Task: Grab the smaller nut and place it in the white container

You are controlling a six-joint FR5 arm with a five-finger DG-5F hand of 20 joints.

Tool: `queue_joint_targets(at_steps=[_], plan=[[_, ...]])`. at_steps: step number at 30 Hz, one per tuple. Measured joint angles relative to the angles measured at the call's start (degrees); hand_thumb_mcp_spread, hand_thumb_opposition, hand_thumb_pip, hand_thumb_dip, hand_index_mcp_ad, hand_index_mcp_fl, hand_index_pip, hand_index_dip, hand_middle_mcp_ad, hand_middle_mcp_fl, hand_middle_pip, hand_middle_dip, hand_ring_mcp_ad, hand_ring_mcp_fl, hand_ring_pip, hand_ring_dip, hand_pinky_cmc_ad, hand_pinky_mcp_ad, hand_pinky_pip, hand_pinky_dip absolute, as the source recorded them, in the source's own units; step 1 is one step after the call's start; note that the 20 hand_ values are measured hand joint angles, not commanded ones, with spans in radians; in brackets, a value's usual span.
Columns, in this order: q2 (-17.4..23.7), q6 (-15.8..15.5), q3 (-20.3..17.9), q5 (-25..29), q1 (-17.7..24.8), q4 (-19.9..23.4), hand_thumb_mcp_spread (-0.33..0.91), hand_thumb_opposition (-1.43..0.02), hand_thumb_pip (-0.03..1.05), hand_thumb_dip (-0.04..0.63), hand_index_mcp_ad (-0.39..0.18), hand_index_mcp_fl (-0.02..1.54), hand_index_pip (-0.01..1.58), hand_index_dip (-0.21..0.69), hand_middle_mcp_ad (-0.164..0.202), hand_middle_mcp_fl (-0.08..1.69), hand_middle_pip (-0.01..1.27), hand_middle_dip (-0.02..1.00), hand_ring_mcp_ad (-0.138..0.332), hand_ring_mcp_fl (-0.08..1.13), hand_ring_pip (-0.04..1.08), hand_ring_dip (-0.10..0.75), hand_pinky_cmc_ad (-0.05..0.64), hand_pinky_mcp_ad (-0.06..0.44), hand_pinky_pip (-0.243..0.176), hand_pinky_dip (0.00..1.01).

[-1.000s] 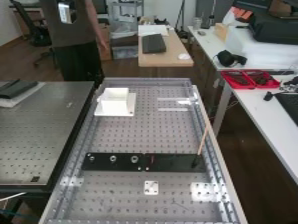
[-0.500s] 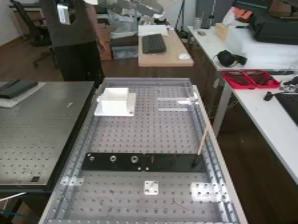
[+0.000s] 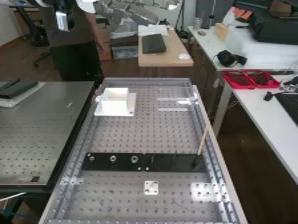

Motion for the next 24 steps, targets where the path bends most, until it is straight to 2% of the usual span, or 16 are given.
queue_joint_targets(at_steps=[12,15,24], plan=[[1.72,-0.67,-4.91,-4.59,-3.10,2.85,0.22,-0.70,0.48,0.028,-0.045,0.02,0.07,0.304,0.058,-0.01,0.13,0.22,0.169,0.00,0.09,0.086,0.459,0.340,-0.091,0.21],[2.11,-0.76,-6.08,-6.26,-4.57,3.00,0.22,-0.70,0.53,0.045,-0.047,0.02,0.07,0.304,0.058,-0.01,0.13,0.22,0.169,0.00,0.09,0.086,0.459,0.340,-0.091,0.21],[3.09,-0.75,-9.90,-11.46,-9.10,4.41,0.22,-0.70,0.53,0.047,-0.044,0.02,0.08,0.304,0.058,0.00,0.12,0.22,0.171,0.00,0.09,0.086,0.459,0.340,-0.091,0.21]])
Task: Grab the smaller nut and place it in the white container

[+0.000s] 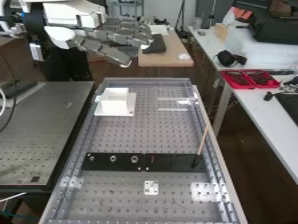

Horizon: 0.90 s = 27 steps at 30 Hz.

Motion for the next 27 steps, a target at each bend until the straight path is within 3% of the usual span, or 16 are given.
queue_joint_targets(at_steps=[9,22,27], plan=[[1.25,-1.05,-4.64,-3.23,-3.79,2.87,0.22,-0.71,0.55,0.047,-0.045,0.02,0.09,0.304,0.058,0.00,0.12,0.22,0.169,0.00,0.09,0.086,0.457,0.339,-0.091,0.21],[1.22,-2.72,-12.61,-7.26,-9.70,11.33,0.23,-0.73,0.60,0.094,-0.068,0.06,0.10,0.267,0.061,-0.01,0.13,0.22,0.173,0.00,0.09,0.086,0.457,0.340,-0.091,0.22],[0.15,-2.97,-14.89,-9.11,-11.14,14.44,0.26,-0.72,0.64,0.094,-0.070,0.06,0.28,0.232,0.061,0.00,0.12,0.22,0.173,0.00,0.08,0.086,0.457,0.339,-0.091,0.22]])
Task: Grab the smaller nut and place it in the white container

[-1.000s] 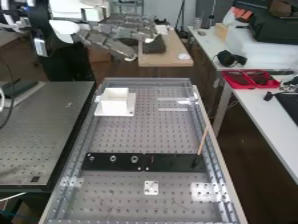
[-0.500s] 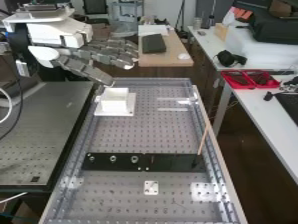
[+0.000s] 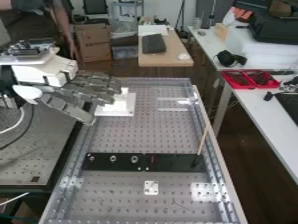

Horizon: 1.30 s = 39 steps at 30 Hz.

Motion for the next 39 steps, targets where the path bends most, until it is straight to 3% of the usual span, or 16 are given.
queue_joint_targets(at_steps=[3,8,17,22,26,39], plan=[[-0.80,-0.23,-1.04,-1.15,-0.79,1.45,0.26,-0.74,0.65,0.110,-0.072,0.05,0.42,0.202,0.061,-0.01,0.12,0.22,0.173,0.00,0.09,0.086,0.457,0.340,-0.091,0.22],[-2.55,-0.56,-2.27,-2.83,-2.38,3.91,0.27,-0.76,0.72,0.113,-0.072,0.06,0.82,0.164,0.061,-0.01,0.13,0.22,0.173,0.00,0.09,0.091,0.456,0.339,-0.091,0.22],[-6.94,-1.64,-4.20,-5.77,-4.95,8.97,0.29,-0.78,0.72,0.126,-0.072,0.03,1.21,0.164,0.061,-0.01,0.12,0.22,0.173,0.00,0.09,0.091,0.447,0.335,-0.091,0.22],[-9.36,-2.03,-5.00,-6.63,-5.67,11.51,0.29,-0.79,0.72,0.126,-0.087,0.02,1.35,0.164,0.061,0.00,0.12,0.22,0.173,0.00,0.09,0.091,0.443,0.332,-0.091,0.22],[-11.43,-2.89,-5.82,-7.39,-6.05,14.09,0.29,-0.80,0.79,0.124,-0.089,0.00,1.43,0.164,0.061,-0.01,0.13,0.22,0.171,0.00,0.09,0.091,0.431,0.328,-0.091,0.22],[-15.72,-3.02,-8.80,-9.25,-6.51,22.96,0.36,-0.86,0.80,0.208,-0.122,0.01,1.55,0.166,0.059,0.00,0.13,0.22,0.162,0.00,0.09,0.091,0.412,0.312,-0.091,0.19]])
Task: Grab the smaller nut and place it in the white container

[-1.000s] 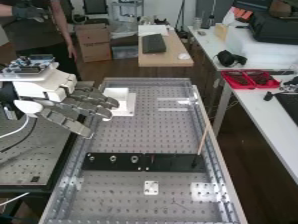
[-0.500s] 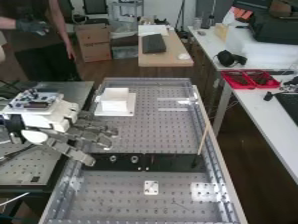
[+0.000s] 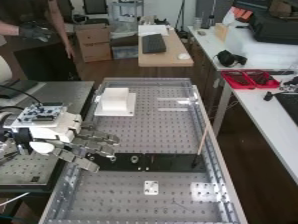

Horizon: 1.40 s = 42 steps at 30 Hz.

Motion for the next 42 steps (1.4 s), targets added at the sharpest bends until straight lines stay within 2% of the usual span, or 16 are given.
queue_joint_targets(at_steps=[4,10,18,20,28,42], plan=[[-0.66,0.10,-0.59,0.05,0.08,1.28,0.37,-0.86,0.80,0.220,-0.122,0.01,1.56,0.176,0.061,0.01,0.13,0.22,0.162,0.00,0.09,0.091,0.405,0.309,-0.087,0.19],[-1.75,-0.55,-0.90,0.34,0.30,2.07,0.39,-0.86,0.80,0.222,-0.152,0.01,1.56,0.194,0.056,0.05,0.13,0.22,0.155,0.00,0.09,0.091,0.401,0.316,-0.075,0.18],[-3.81,-1.02,-0.67,1.68,0.64,3.03,0.39,-0.86,0.80,0.222,-0.150,0.00,1.56,0.204,0.054,0.05,0.13,0.22,0.147,0.00,0.09,0.091,0.379,0.295,-0.073,0.18],[-4.40,-0.90,-0.69,2.17,0.72,3.68,0.39,-0.86,0.80,0.222,-0.152,0.01,1.56,0.206,0.058,0.05,0.13,0.22,0.147,0.00,0.09,0.091,0.379,0.297,-0.059,0.18],[-6.09,-0.52,-1.33,2.77,1.03,6.52,0.38,-0.86,0.77,0.220,-0.152,0.01,1.56,0.206,0.056,0.05,0.13,0.22,0.147,0.00,0.09,0.091,0.367,0.293,-0.058,0.18],[-7.10,-2.02,-1.50,2.37,0.69,7.23,0.40,-0.86,0.77,0.220,-0.152,0.01,1.56,0.209,0.058,0.05,0.12,0.22,0.147,0.00,0.09,0.091,0.367,0.293,-0.058,0.18]])
